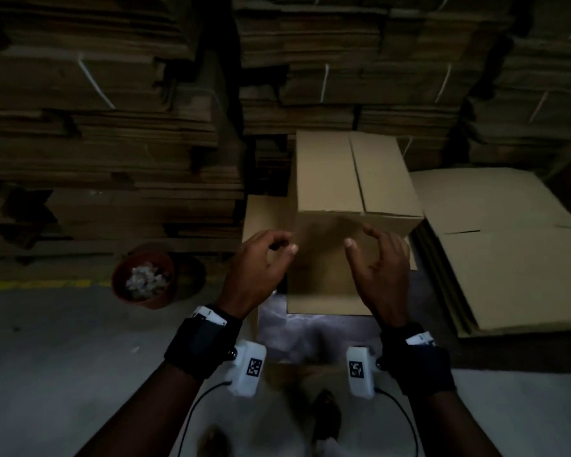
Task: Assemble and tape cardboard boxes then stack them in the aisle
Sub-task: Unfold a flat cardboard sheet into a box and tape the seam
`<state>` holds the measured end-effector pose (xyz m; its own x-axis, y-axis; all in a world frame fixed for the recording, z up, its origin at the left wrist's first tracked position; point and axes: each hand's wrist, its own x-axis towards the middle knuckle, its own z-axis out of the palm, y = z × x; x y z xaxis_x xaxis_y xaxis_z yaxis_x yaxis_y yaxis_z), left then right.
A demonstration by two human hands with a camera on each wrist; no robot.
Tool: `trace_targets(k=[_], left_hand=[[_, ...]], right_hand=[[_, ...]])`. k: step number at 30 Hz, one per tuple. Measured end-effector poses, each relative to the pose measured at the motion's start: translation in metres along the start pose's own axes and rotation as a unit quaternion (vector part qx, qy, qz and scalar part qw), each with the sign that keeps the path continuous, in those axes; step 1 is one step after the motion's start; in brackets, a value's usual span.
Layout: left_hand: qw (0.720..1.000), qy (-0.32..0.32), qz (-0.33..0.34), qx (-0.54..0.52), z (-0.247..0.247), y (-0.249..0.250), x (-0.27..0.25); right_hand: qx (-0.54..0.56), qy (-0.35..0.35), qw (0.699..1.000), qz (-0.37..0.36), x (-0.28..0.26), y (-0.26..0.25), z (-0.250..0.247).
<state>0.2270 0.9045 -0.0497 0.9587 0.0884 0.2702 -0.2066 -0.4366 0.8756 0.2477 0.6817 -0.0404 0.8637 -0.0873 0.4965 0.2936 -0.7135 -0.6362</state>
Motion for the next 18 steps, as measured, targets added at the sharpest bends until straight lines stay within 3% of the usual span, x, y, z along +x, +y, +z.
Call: trace_targets(k=[5,10,13,18], left_hand=[[0.991,0.017,0.065,0.115,0.044,0.022,0.061],[0.963,-0.088,-0.02,0.253,0.07,0.031,0.112],[0.959,-0.099,-0.035,0.262,0.074,0.031,0.122],[0.965,-0.065,-0.015,0.253,0.075,0.018,0.124]], right_hand=[[-0.053,-0.031,0.997,-0.049,0.059,0.071,-0.015],[-0.132,-0.154,0.979,-0.031,0.115,0.104,-0.017],[-0.121,-0.206,0.97,-0.049,0.136,0.113,-0.015],[-0.079,-0.187,0.977,-0.062,0.142,0.12,-0.015]])
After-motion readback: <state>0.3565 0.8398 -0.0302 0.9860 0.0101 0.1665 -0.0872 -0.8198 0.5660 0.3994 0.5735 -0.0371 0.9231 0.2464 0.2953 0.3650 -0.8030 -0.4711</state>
